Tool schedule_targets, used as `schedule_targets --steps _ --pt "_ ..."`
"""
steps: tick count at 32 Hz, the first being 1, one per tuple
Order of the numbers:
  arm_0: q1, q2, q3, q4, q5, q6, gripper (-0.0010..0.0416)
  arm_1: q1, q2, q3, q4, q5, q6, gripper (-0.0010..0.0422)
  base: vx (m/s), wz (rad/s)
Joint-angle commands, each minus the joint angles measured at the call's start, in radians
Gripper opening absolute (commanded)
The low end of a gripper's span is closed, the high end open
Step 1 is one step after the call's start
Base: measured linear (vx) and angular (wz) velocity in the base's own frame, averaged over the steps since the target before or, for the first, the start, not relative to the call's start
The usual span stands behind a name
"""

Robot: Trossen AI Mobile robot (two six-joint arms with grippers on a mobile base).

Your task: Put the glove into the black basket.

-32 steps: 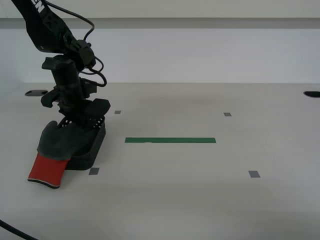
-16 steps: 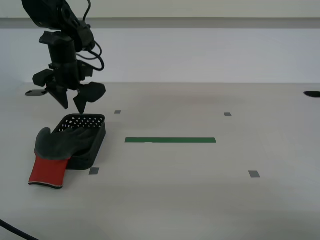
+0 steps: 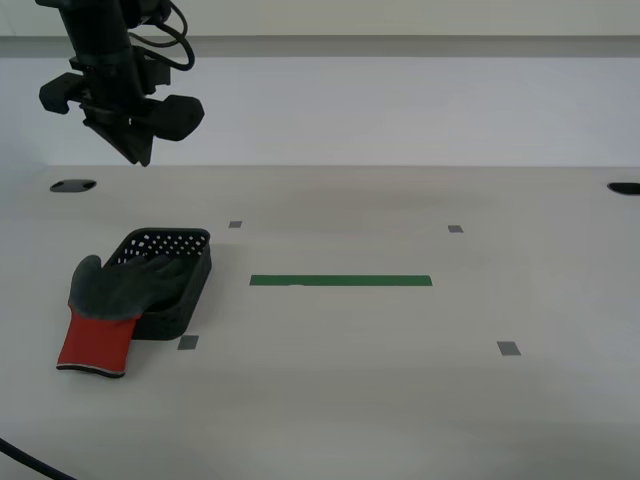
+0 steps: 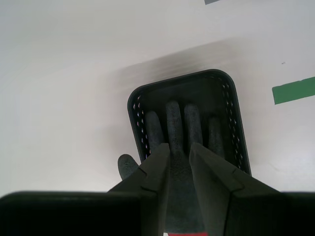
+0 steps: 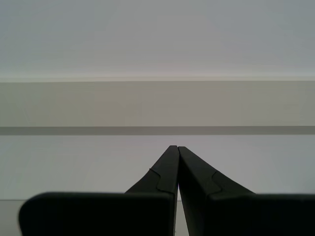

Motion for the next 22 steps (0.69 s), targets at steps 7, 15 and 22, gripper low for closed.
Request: schedule_targets --steps 7,15,22 --pt "0.001 0.0 0.001 0.004 0.0 0.0 0.0001 0.0 -0.001 0.001 0.008 -0.002 -0.002 0.0048 0.0 0.0" --pt "0.001 0.0 0.001 0.004 0.0 0.0 0.0001 0.0 -0.001 0.001 0.012 -0.002 -0.002 0.0048 0.0 0.0" --pt "0.0 0.0 0.001 0.004 0.0 0.0 0.0 0.0 -0.001 0.001 0.012 -0.002 -0.002 0.0048 0.0 0.0"
